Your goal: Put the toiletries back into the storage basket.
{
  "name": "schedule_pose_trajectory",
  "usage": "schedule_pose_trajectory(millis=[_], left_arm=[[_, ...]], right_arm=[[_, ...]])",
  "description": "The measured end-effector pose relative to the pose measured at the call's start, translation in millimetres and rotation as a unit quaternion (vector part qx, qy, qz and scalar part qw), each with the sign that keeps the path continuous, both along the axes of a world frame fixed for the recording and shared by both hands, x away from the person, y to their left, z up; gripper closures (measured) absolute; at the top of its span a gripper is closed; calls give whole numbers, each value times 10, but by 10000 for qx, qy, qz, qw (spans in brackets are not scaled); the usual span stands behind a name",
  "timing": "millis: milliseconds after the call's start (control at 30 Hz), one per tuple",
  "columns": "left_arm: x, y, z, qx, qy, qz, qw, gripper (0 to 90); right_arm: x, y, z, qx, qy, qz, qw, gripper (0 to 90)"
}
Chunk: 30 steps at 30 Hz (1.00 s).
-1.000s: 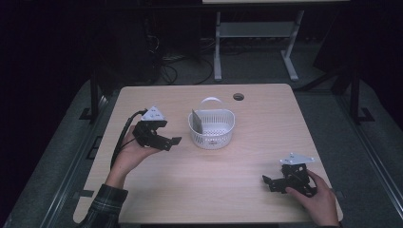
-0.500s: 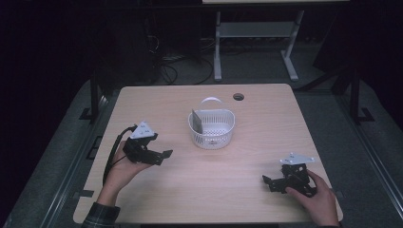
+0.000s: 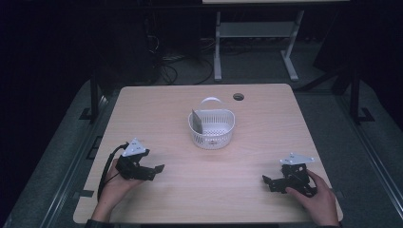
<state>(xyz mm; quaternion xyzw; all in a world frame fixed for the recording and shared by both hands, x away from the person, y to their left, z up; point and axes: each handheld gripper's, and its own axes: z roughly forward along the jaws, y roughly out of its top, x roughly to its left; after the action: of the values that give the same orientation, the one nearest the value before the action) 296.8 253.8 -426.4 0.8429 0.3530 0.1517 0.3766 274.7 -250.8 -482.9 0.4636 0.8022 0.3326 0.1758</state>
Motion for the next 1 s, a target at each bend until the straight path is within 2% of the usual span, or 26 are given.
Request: schedule_pose_trajectory(millis=[367, 600, 733, 900, 1000], left_arm=[[-149, 155, -222, 401, 112, 357, 9985, 140], [-213, 294, -347, 401, 193, 707, 9965, 140], [-214, 329, -411, 473, 229, 790, 9955, 140], [-215, 379, -448, 291, 179, 825, 9960, 134], [-233, 408, -484, 158, 22, 804, 9966, 130]], right_arm=[[0, 0, 0, 1, 1, 0, 10000, 0], [-1, 2, 0, 5, 3, -8, 10000, 0], [0, 1, 0, 4, 1, -5, 10000, 0], [0, 1, 0, 4, 0, -5, 10000, 0], [0, 1, 0, 4, 0, -5, 10000, 0]])
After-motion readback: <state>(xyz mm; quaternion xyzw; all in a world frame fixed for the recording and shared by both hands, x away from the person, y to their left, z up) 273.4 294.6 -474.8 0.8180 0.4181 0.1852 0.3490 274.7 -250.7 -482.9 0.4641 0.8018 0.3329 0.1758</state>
